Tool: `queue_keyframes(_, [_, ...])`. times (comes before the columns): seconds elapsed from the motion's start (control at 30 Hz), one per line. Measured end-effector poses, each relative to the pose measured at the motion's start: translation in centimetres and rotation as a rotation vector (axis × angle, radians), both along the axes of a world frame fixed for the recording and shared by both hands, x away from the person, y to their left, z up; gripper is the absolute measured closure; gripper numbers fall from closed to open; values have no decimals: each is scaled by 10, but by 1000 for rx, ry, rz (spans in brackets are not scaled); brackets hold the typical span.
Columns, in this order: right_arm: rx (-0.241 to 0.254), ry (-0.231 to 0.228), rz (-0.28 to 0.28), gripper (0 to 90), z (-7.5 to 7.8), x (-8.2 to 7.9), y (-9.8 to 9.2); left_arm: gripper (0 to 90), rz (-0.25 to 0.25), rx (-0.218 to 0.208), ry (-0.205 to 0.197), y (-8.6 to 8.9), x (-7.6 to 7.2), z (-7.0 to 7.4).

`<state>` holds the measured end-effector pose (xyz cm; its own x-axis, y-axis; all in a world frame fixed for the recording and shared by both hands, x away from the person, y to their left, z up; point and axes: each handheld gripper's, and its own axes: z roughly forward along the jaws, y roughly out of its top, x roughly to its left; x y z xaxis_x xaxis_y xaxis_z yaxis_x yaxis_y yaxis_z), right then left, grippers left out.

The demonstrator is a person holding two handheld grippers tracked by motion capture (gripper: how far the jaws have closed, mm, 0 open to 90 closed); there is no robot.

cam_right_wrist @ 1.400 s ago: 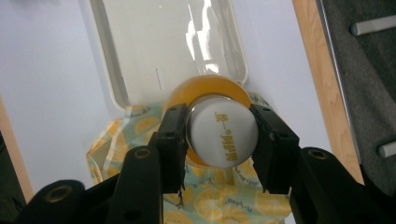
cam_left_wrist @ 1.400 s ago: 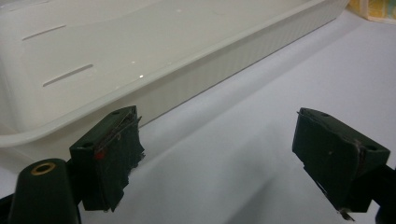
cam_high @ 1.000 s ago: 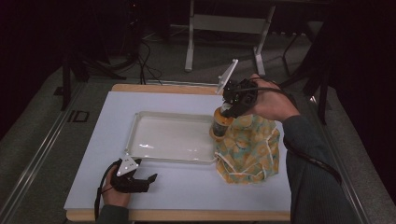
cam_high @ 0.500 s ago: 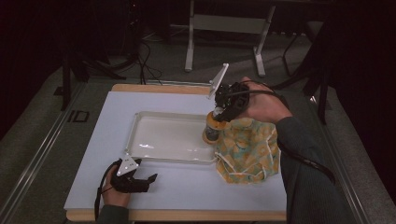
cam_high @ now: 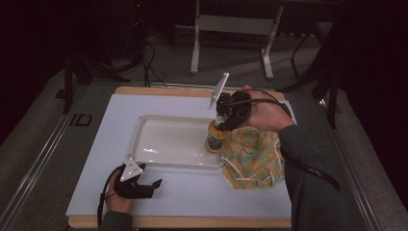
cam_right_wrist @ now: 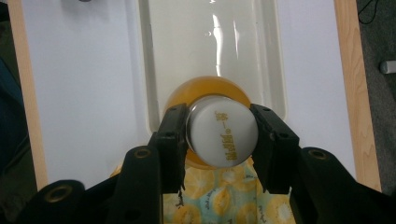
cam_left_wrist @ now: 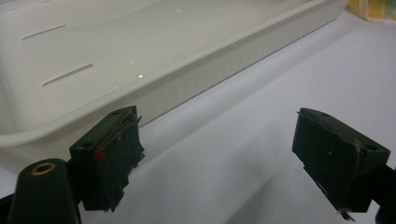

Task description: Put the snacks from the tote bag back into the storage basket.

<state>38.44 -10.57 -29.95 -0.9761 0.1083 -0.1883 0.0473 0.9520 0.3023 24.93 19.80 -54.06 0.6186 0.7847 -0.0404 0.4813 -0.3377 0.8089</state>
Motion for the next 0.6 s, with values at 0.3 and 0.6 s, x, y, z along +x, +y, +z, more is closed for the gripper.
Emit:
queue_keyframes(0.3, [-12, 17, 19, 589, -14, 0, 5, 156, 1, 0, 1, 0, 0, 0])
queue_keyframes(0.6, [-13, 30, 24, 588, -21, -2, 10, 156, 5, -3, -4, 0, 0, 0])
